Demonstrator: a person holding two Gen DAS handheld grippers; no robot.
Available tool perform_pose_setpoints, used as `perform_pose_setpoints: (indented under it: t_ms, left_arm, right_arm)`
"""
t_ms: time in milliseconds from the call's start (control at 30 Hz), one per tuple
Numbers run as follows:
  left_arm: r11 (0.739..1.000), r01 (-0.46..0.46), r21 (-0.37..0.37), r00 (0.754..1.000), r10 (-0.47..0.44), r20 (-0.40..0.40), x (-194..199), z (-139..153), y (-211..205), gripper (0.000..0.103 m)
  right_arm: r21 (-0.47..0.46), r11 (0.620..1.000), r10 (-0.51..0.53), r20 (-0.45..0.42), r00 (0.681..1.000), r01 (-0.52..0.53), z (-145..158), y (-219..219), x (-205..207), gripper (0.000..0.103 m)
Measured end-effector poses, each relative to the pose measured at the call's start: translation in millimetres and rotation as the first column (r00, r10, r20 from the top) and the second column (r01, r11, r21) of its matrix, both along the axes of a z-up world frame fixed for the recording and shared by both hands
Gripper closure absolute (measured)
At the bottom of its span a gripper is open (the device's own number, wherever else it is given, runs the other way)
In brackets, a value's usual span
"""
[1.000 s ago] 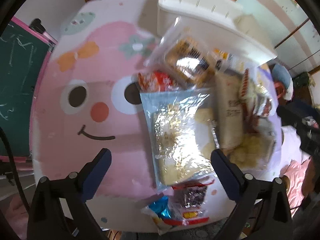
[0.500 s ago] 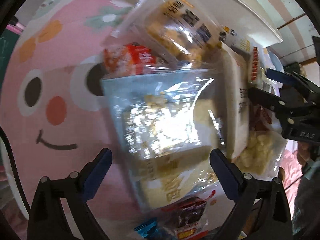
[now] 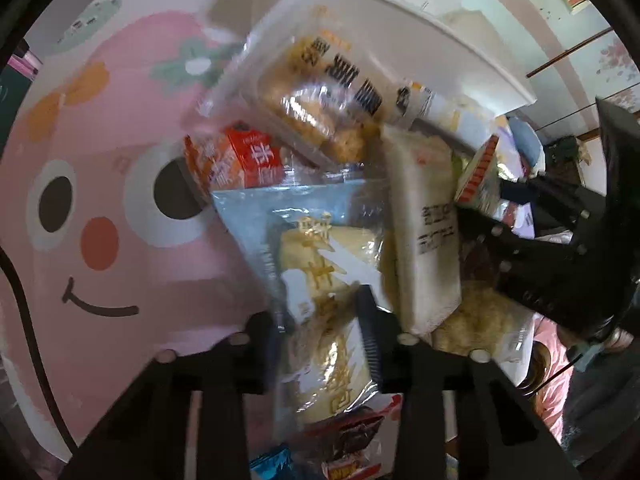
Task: Organize snacks
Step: 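Grasp the clear bread bag with the left tool while the right tool grasps the LIPO packet, then lift both packets into the white tray and open both tools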
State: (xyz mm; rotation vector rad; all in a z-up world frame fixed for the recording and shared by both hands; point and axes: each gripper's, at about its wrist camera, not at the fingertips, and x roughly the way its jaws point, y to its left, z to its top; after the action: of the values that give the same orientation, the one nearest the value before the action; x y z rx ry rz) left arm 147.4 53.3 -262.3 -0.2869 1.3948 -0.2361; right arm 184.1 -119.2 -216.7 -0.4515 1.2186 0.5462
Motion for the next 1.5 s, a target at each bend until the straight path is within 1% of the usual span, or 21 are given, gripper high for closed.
perform_pose_setpoints:
  t_ms: [67,100,200,267,333,367,433,500,567,700,833,933,1033,1067,1167,1233,1367,1500]
  left_arm:
    - [1.000,0.000,0.019,1.000,0.000,0.018,0,10,-1,0.081]
    - [1.000,0.000,0.023,0.999,-0.001,0.035,-2,17,-1,0.084]
    - [0.999,0.001,0.054,0.995,-0.007,0.100,-6,45,-3,0.088]
    - [0.997,-0.014,0.077,0.990,0.003,0.138,-4,61,-8,0.089]
    - [0.995,-0.038,0.093,0.986,0.022,0.165,-6,77,-3,0.089]
    - [0.994,-0.047,0.094,0.984,0.029,0.178,-6,81,-9,0.089]
    - [0.993,-0.063,0.102,0.976,0.040,0.215,-8,100,-11,0.090]
    - [0.992,-0.076,0.096,0.964,0.049,0.260,-13,124,1,0.090]
    - [0.991,-0.093,0.096,0.949,0.059,0.308,-15,146,0,0.090]
    - [0.991,-0.095,0.097,0.913,0.048,0.405,-6,194,-3,0.090]
    - [0.988,-0.093,0.126,0.877,0.021,0.481,21,229,-10,0.090]
    - [0.984,-0.097,0.147,0.850,0.005,0.527,46,246,-18,0.090]
    - [0.980,-0.103,0.168,0.836,-0.006,0.549,76,252,-26,0.090]
    - [0.979,-0.106,0.177,0.834,-0.010,0.552,88,253,-28,0.090]
    - [0.976,-0.105,0.190,0.834,-0.018,0.551,117,250,-34,0.090]
    - [0.974,-0.100,0.203,0.839,-0.027,0.544,136,244,-38,0.089]
    - [0.974,-0.085,0.211,0.853,-0.039,0.521,166,226,-46,0.089]
    - [0.970,-0.070,0.232,0.869,-0.055,0.492,191,206,-53,0.089]
  right_arm:
    - [0.012,1.000,-0.011,0.017,1.000,0.011,7,-2,-7,0.057]
    - [0.021,1.000,-0.018,0.021,1.000,0.017,11,-4,-9,0.057]
    - [0.054,0.998,-0.041,0.045,0.998,0.038,28,-7,-10,0.057]
    - [0.084,0.995,-0.056,0.067,0.996,0.050,42,-10,-12,0.057]
    - [0.106,0.993,-0.067,0.083,0.994,0.058,54,-14,-14,0.057]
    - [0.121,0.991,-0.077,0.096,0.992,0.065,63,-16,-15,0.057]
    - [0.143,0.987,-0.089,0.113,0.990,0.073,77,-19,-17,0.057]
    - [0.166,0.983,-0.106,0.137,0.985,0.083,93,-16,-21,0.057]
    - [0.189,0.977,-0.130,0.166,0.978,0.098,114,-20,-23,0.057]
    - [0.203,0.970,-0.178,0.219,0.959,0.134,144,-17,-17,0.057]
    - [0.207,0.960,-0.241,0.269,0.933,0.188,175,-20,-5,0.057]
    - [0.210,0.949,-0.293,0.305,0.906,0.236,193,-24,13,0.057]
    - [0.209,0.935,-0.342,0.323,0.883,0.286,202,-31,30,0.057]
    - [0.207,0.928,-0.363,0.328,0.872,0.309,203,-34,39,0.057]
    - [0.204,0.911,-0.409,0.326,0.852,0.359,202,-39,64,0.057]
    - [0.196,0.902,-0.431,0.325,0.842,0.386,200,-40,79,0.057]
    - [0.176,0.880,-0.475,0.305,0.825,0.442,183,-46,113,0.056]
    - [0.145,0.864,-0.503,0.275,0.819,0.482,164,-48,141,0.056]
